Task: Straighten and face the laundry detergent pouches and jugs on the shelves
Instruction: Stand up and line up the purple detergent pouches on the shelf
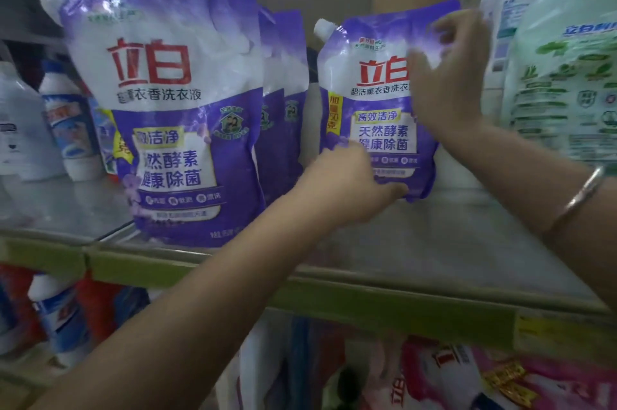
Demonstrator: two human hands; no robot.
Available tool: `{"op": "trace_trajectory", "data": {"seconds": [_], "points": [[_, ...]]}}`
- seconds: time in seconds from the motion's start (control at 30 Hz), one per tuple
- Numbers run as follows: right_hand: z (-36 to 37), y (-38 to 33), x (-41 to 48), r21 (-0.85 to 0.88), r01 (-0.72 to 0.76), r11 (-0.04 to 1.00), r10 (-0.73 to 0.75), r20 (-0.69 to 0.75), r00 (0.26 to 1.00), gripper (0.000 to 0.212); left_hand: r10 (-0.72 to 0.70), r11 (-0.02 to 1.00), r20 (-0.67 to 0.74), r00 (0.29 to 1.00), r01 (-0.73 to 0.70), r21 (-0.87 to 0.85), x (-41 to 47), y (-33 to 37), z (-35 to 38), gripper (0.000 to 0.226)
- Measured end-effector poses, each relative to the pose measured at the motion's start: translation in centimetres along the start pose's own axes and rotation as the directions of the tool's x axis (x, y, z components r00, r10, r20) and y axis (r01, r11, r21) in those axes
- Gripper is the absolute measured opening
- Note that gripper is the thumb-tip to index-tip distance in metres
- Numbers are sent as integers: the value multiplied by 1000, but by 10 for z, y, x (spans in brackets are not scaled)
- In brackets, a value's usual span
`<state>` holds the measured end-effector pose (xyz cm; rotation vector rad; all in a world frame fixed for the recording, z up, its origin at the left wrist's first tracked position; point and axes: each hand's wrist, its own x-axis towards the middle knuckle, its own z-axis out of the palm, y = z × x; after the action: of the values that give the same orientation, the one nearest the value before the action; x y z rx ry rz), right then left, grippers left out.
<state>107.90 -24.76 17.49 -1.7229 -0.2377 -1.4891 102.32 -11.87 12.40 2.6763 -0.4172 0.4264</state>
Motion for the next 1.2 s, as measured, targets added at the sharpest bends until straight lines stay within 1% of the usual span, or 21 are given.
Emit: {"op": "trace_trajectory", "data": {"seconds": [0.03,0.07,0.1,0.13,0.17,0.2,0.23,0.27,0.33,0.37,0.43,0.47,0.57,0.6,0.7,0.8,0.83,0.97,1.07,1.1,1.2], "points": [[1,-14,-13,76,10,997,-23,167,986,12,50,998,-57,997,-51,-21,-21,-7,-13,50],[2,-32,-27,118,-79,990,25,398,917,12,52,999,-113,992,-53,-6,-42,-16,-27,40],[3,-47,-41,109,-197,974,86,630,772,16,14,999,-168,986,-8,33,-60,-27,-41,45],[6,-58,-54,52,-286,957,134,796,591,29,-62,994,-206,977,79,75,-76,-42,-56,53],[10,-68,-65,-15,-306,952,157,882,445,44,-166,976,-225,960,192,99,-88,-61,-72,63],[16,-75,-75,-47,-298,953,155,924,349,54,-288,943,-224,931,316,101,-99,-75,-85,73],[22,-82,-84,-51,-283,958,136,947,290,56,-410,897,-207,888,434,86,-108,-91,-99,82],[29,-88,-92,-49,-264,963,122,957,265,56,-460,871,-184,868,482,96,-113,-103,-109,92],[42,-90,-99,-42,-218,975,104,955,279,60,-459,883,-104,882,466,56,-111,-125,-118,97],[47,-91,-101,-49,-217,975,114,947,300,64,-450,893,-86,889,448,-46,-108,-133,-117,86],[56,-90,-106,-40,-282,959,133,938,321,69,-355,896,7,935,342,-282,-101,-143,-109,45],[60,-89,-108,-26,-317,948,134,937,322,70,-292,898,14,956,279,-340,-99,-150,-106,46],[63,-86,-113,10,-389,921,125,940,319,72,-281,884,-15,960,252,-394,-89,-176,-97,102],[62,-84,-113,12,-397,918,128,937,324,72,-282,877,-14,959,252,-409,-87,-174,-95,109],[47,-82,-109,12,-374,927,116,941,319,63,-228,909,6,974,215,-358,-85,-162,-95,91],[17,-74,-98,-22,-298,954,124,937,327,53,-139,933,67,988,154,-326,-84,-136,-87,47],[5,-70,-93,-41,-272,961,135,931,340,49,-118,940,64,991,133,-314,-81,-128,-83,42],[-37,-42,-75,-153,-254,955,245,888,389,48,-150,966,11,989,149,-213,-63,-93,-59,55],[-62,-21,-65,-174,-358,917,311,876,370,33,-69,977,17,997,71,-203,-38,-70,-36,99],[-67,-14,-62,-184,-368,911,323,873,365,30,-47,977,16,999,49,-208,-29,-67,-29,105],[-73,3,-54,-219,-374,901,368,844,390,26,-35,980,20,999,38,-193,-7,-53,-13,93]]}}
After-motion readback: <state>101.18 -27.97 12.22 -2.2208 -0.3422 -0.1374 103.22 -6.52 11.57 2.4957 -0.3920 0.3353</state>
